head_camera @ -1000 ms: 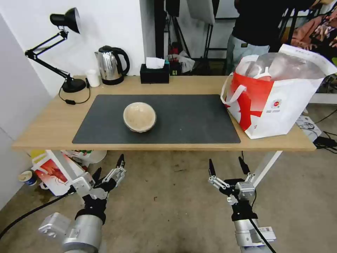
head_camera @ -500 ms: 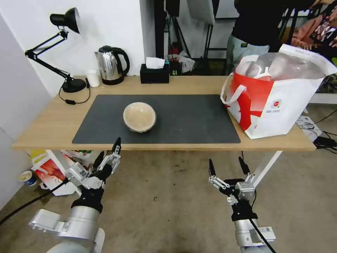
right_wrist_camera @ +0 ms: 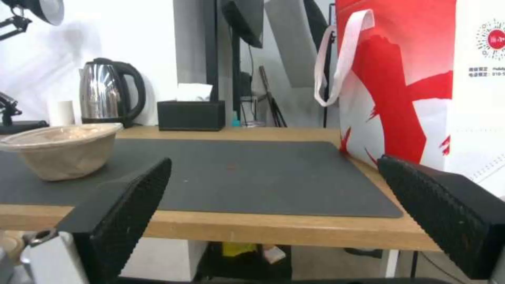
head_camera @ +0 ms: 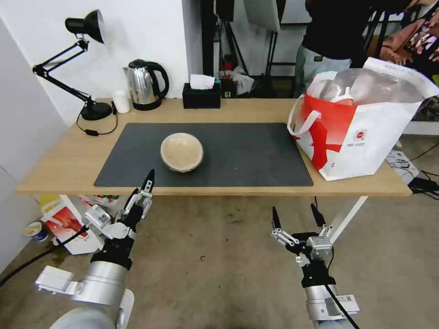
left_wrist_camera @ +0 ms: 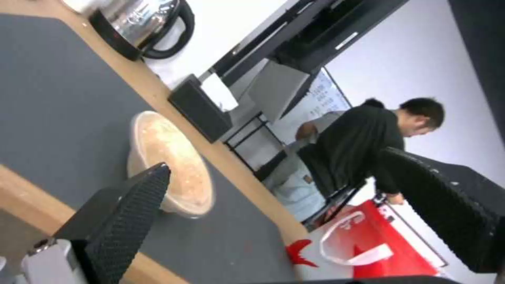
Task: Pick up the trash from the table and place it into the takeout bag.
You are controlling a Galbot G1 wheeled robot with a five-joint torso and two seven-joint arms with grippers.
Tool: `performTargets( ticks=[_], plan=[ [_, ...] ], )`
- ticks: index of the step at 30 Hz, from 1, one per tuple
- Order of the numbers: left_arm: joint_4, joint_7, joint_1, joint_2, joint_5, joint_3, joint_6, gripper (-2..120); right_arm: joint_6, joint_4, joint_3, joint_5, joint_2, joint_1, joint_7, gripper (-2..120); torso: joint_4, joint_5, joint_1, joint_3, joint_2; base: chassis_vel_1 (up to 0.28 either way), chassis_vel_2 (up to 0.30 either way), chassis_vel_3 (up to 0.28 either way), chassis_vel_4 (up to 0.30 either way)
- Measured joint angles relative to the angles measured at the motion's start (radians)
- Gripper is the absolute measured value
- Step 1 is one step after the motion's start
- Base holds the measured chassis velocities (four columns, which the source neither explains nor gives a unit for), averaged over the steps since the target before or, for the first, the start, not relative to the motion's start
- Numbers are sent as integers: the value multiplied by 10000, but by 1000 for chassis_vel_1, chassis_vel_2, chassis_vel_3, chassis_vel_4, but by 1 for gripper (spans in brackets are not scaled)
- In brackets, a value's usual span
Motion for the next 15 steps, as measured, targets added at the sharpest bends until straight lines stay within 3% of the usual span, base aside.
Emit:
performTargets(
  ticks=[6, 11, 13, 15],
  plan=[
    [0, -740, -914, 211, -1020, -300, 570, 100, 0, 0, 0, 0, 0, 0, 0, 100, -1, -1, 0, 0, 0, 0, 0, 0, 0],
    [-1, -1144, -1273, 358, -1249, -421, 1033, 100, 0, 0, 0, 0, 0, 0, 0, 100, -1, 0, 0, 0, 0, 0, 0, 0, 0],
    [0, -1768, -1476, 487, -1359, -562, 1499, 100, 0, 0, 0, 0, 0, 0, 0, 100, 1, -1, 0, 0, 0, 0, 0, 0, 0],
    [0, -1961, -1574, 555, -1473, -639, 1689, 100, 0, 0, 0, 0, 0, 0, 0, 100, 0, -1, 0, 0, 0, 0, 0, 0, 0]
  ],
)
